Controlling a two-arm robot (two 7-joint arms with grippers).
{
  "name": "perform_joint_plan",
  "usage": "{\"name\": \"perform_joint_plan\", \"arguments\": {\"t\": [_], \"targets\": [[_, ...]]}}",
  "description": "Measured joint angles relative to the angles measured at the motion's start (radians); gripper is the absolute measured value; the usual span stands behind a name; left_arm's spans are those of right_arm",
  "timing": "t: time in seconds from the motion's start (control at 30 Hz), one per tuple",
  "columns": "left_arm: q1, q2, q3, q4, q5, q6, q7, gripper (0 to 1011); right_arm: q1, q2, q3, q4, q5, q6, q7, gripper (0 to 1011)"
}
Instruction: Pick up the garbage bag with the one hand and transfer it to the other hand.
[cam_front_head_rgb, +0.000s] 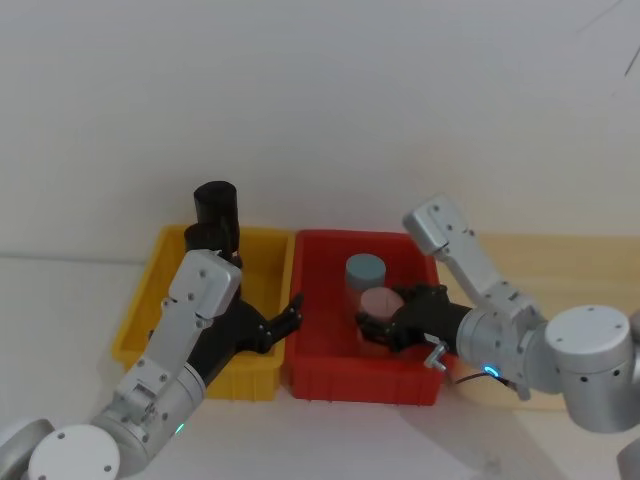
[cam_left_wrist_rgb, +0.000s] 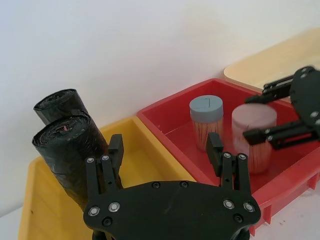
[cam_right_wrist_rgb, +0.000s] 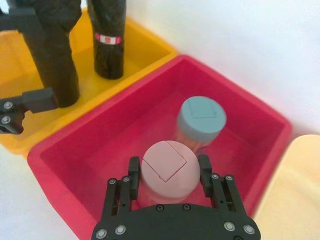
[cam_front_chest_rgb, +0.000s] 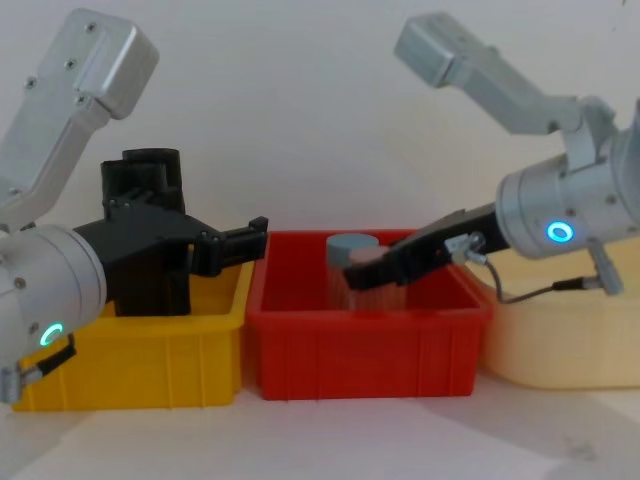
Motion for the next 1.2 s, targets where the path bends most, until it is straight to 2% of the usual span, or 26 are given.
{"name": "perform_joint_plan", "arguments": {"t": [0.27,0.43,0.73,0.93,1.2], "targets": [[0.000,0.000,0.000,0.000,0.000,0.000,0.000,1001,-0.019,0.019,0.045,-0.067,0.005,-0.001,-0.025,690],[0.000,0.000,0.000,0.000,0.000,0.000,0.000,1001,-0.035,0.041,0.101,-0.139,0.008,0.001,-0.057,690],[0.000,0.000,0.000,0.000,0.000,0.000,0.000,1001,-0.052,0.072,0.192,-0.219,0.006,0.010,-0.115,690],[0.000,0.000,0.000,0.000,0.000,0.000,0.000,1001,-0.062,0.092,0.243,-0.238,-0.007,0.024,-0.153,690],[0.000,0.000,0.000,0.000,0.000,0.000,0.000,1001,-0.073,0.112,0.273,-0.221,-0.027,0.048,-0.179,690]]}}
